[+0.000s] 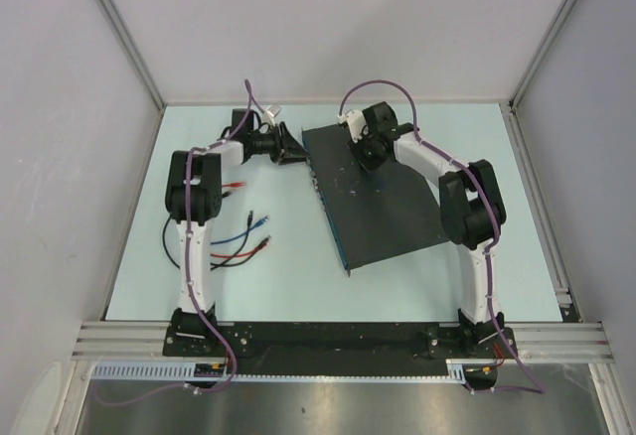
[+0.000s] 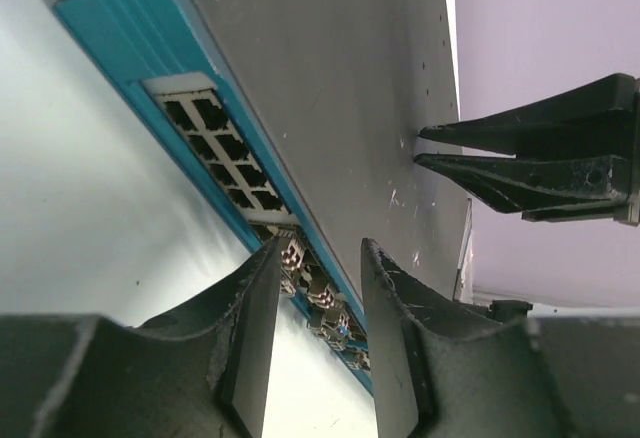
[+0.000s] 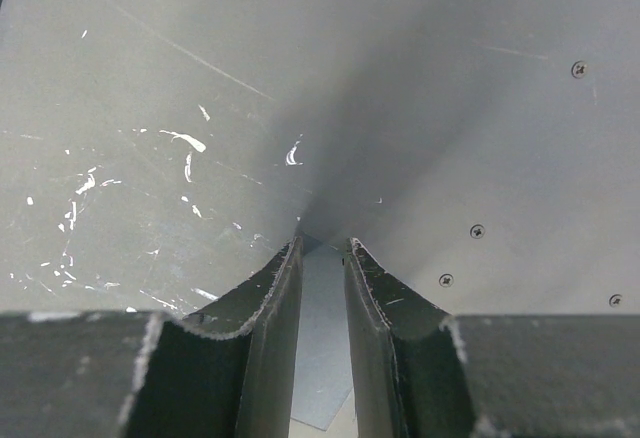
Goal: Pull the plug from the switch port
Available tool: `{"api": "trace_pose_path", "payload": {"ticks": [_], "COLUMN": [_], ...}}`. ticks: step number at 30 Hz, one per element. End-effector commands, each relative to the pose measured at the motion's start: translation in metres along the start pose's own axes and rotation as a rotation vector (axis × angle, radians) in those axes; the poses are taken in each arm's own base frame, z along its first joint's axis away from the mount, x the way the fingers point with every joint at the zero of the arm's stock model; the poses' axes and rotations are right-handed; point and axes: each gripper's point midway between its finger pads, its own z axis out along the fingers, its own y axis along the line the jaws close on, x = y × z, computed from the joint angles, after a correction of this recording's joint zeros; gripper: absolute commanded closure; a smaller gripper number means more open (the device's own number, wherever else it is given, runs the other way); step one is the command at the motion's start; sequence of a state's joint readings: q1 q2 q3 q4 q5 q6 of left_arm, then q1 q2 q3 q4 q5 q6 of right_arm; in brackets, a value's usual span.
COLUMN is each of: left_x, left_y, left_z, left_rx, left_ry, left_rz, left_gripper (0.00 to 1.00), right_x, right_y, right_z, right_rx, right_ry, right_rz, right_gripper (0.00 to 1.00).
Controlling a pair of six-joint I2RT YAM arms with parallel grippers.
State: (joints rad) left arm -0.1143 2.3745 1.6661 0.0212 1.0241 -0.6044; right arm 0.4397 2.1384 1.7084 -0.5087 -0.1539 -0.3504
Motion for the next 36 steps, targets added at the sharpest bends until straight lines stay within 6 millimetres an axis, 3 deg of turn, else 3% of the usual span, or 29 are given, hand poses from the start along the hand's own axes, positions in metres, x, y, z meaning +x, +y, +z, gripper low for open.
{"api": "trace_pose_path", "payload": {"ticks": [1,14,36], "left_x": [-0.015,-0.011,-0.004], "left_y": [-0.024,-0.018,-0.001], "left_z": [0.000,-0.001,0.010], "left_rx": [0.061,0.019,-0.015], "left_ry": [-0.009,0.002,0.043], "left_rz": [0.066,0.060,0.019], "left_gripper": [0.59,0.64,0.65], "right_x": [0.042,0.041,0.044], "right_y": [0.025,0.025,0.025], "right_z": [0.015,0.017,0.021], "right_rx": [-0.052,-0.045,-0.028], "right_ry": [0.130,0.129,0.140], "right_rz": [-0.026,-0.040,-0.054], "right_gripper": [0.71,0.71,0.71]}}
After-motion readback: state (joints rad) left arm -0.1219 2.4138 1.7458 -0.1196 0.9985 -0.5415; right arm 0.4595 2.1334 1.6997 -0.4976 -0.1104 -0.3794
